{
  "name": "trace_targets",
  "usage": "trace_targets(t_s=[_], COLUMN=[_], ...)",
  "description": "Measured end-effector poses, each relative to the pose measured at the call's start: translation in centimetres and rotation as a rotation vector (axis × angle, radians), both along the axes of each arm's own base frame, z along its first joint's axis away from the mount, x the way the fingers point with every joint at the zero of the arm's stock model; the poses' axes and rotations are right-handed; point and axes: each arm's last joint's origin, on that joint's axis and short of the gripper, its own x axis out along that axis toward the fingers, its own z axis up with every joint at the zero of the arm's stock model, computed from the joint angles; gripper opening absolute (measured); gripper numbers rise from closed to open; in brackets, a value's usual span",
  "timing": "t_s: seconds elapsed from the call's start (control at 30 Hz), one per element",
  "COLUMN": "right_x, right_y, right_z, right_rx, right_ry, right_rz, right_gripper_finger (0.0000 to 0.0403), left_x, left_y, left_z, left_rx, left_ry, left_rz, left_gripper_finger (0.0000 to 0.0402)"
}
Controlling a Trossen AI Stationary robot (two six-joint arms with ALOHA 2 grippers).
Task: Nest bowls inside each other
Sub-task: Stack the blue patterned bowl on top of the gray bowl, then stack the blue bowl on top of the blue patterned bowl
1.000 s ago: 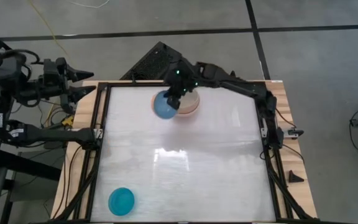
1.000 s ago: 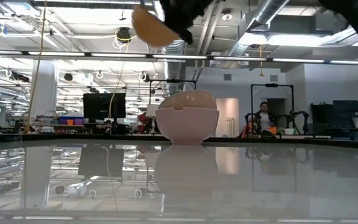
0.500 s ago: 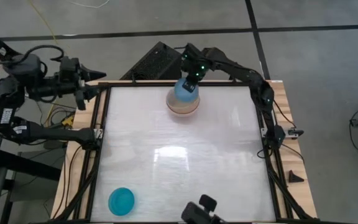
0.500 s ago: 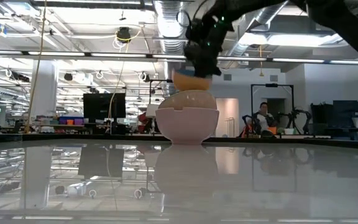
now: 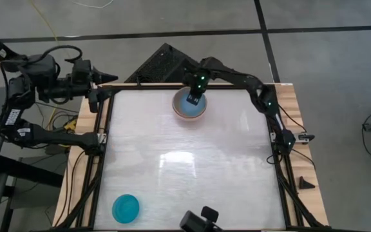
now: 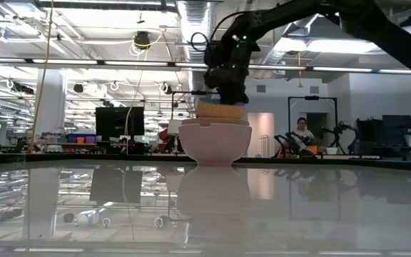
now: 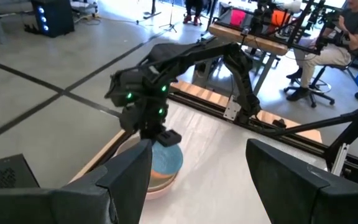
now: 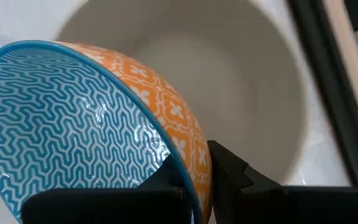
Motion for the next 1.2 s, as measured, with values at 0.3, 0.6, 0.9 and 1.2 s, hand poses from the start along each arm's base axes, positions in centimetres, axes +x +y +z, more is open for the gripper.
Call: trace_targets(t_s=[0.3,0.6,0.9,1.2], right_x=[1.7,0.6,0.8,0.3], right_y=[-0.4,-1.7,-1.6,0.0], right_z=[-1.9,-1.9,-1.8,1.8], right_rx=[-0.055,-0.038,-0.037,-0.057], right_ry=[-0.009,0.006,-0.005,-0.107], right_rz=[-0.033,-0.096,-0.092,-0.090], right_gripper_finger=[0.0057,0.0119,0.0199,0.0259], left_x=[0.0,0.0,0.0,-0.3], left_y=[0.0,0.0,-0.1,-0.4], left_z=[0.0,0.0,0.0,-3.0], left_rx=[0.000,-0.001,-0.009,-0.150], left_ry=[0.000,0.000,0.001,0.267], left_rz=[0.000,-0.004,-0.018,-0.083], left_gripper_finger=[0.0250,0.0250,0.0250,0.0250])
